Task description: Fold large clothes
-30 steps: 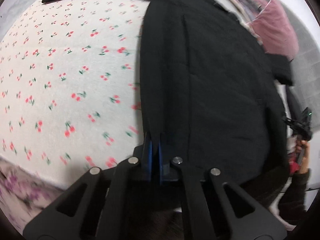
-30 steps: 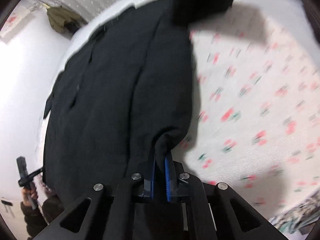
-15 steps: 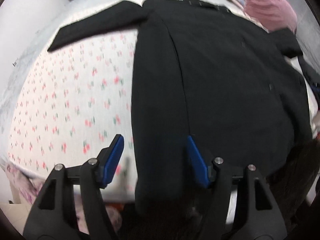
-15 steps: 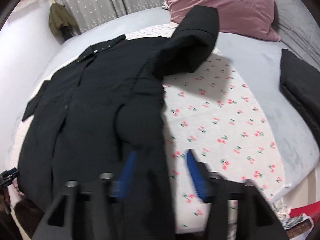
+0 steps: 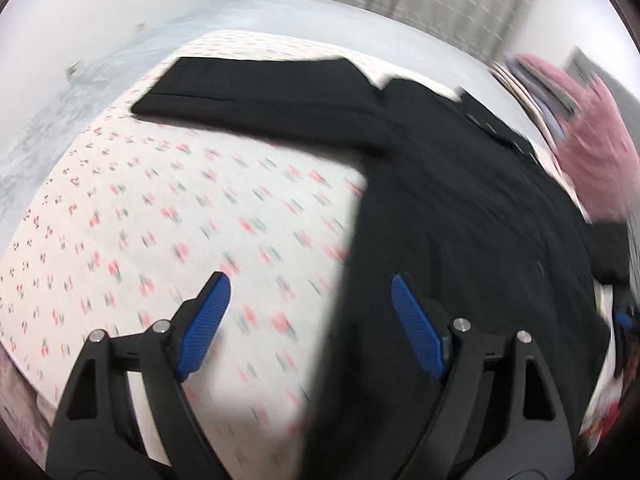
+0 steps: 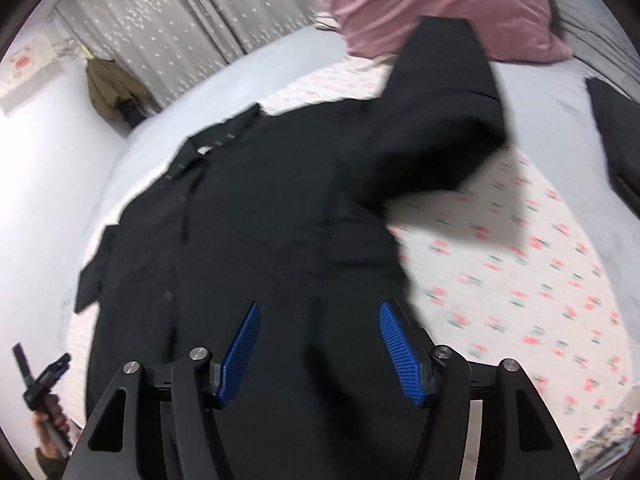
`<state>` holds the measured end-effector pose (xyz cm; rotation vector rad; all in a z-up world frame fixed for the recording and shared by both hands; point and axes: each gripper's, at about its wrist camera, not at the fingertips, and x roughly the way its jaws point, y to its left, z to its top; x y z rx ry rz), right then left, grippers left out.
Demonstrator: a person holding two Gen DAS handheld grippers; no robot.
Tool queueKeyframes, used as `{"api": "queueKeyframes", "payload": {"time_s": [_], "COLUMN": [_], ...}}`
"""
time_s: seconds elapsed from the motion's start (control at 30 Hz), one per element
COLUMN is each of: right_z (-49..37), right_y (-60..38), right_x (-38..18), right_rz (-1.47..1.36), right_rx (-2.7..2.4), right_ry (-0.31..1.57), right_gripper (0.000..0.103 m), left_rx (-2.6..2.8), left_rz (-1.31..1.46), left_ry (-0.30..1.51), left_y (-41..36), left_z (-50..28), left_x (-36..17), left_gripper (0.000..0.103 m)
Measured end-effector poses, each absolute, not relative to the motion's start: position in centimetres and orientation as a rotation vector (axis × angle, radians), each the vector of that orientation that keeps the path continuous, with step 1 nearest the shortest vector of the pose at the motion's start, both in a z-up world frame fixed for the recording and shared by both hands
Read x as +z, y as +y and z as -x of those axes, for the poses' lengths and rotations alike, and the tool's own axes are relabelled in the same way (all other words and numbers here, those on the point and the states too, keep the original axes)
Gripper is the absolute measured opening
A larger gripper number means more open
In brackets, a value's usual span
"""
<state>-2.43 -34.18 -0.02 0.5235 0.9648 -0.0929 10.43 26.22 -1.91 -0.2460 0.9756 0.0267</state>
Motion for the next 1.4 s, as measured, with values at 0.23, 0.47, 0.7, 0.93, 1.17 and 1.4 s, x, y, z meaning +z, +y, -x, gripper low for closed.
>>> {"api": "queueKeyframes", "payload": {"time_s": [0.23, 0.47, 0.7, 0.93, 1.17, 1.4], "right_z": [-2.8, -5.9, -7.9, -8.1, -7.2, -4.6], "right_y": [-28.9, -26.9, -27.8, -27.8, -29.7, -35.2], "right_x": [-2.9, -4.5, -7.0, -6.4, -5.3, -4.0], "right_rz": [-0.476, -0.338, -0.317, -0.309, -0.334, -0.396], "right_rx": [-0.029, -0.047, -0.104, -0.093, -0.126, -0.281], "right_ry": [0.900, 0.906, 0.953, 0.924, 0.893, 0.824], "right_gripper": [0.070, 0.070, 0.070, 0.070, 0.070, 0.072], "left_rx": [0.181, 0.326, 0.500, 0.711, 0.644, 0.391], "left_rz": [0.572, 0.579, 0.455, 0.151, 0.222, 0.345], "left_ry": [0.915, 0.828, 0.691, 0.705, 0.814, 0.841], "left_y": [37.6, 42.1, 41.5, 41.3, 40.9, 33.8], "left_z": [-17.9, -25.6, -28.6, -27.1, -25.2, -19.9], "left_x": [-5.9, -8.5, -5.4, -7.1, -3.7, -0.2], "left_gripper": [0.083, 0.082, 0.008, 0.009, 0.075, 0.090]}}
